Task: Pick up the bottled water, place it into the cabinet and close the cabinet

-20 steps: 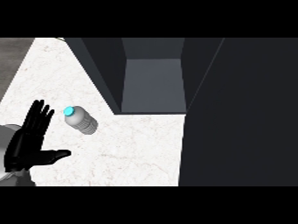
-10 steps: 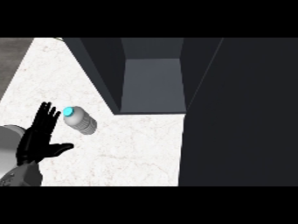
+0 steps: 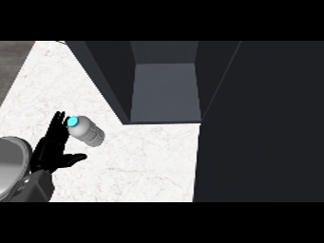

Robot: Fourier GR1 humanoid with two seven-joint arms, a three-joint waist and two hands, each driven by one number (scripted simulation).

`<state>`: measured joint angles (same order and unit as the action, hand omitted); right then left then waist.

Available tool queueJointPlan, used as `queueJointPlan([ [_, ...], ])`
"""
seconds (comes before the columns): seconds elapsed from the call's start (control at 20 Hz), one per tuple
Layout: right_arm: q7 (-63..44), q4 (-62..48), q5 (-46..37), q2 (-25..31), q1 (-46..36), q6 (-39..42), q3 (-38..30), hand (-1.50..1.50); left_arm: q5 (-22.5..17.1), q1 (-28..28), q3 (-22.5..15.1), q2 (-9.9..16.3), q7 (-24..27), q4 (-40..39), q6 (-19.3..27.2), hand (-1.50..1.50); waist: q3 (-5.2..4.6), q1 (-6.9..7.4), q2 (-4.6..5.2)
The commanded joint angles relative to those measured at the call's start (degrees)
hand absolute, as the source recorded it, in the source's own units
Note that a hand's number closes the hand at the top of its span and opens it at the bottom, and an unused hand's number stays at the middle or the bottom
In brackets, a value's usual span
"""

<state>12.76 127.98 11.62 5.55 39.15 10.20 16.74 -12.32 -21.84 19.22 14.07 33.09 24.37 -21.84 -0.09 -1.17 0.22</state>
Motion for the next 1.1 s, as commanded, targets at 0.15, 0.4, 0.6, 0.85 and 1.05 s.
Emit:
queueJointPlan([
  [0.15,0.12,-1.27,-3.42,-1.14,-1.98,-1.82,2.58,-1.5,2.35,-4.9,-0.28,-0.07,6.74,-10.24,-0.4,-1.5,-0.03,-0.08,0.09],
  [0.4,-2.04,0.44,-1.36,-1.89,-2.47,-3.21,2.77,-1.5,0.95,-7.11,1.04,0.73,5.28,-13.16,-2.4,-1.5,-0.04,-0.12,0.12],
  [0.6,-0.8,-1.03,-0.89,-0.7,-2.05,-1.98,1.73,-1.5,-0.11,-8.85,2.11,-1.12,5.75,-15.07,-5.19,-1.5,-0.11,-0.71,0.37],
  [0.85,0.37,-1.1,-0.58,0.28,-2.07,-0.61,1.86,-1.5,-0.45,-8.12,2.19,-1.71,5.0,-16.16,-9.52,-1.5,-0.11,-0.82,0.35],
  [1.05,-0.99,-3.74,1.11,-0.54,-5.41,-1.55,0.32,-1.5,-0.59,-7.61,2.17,-2.06,5.85,-15.56,-11.25,-1.5,-0.09,-0.47,0.39],
])
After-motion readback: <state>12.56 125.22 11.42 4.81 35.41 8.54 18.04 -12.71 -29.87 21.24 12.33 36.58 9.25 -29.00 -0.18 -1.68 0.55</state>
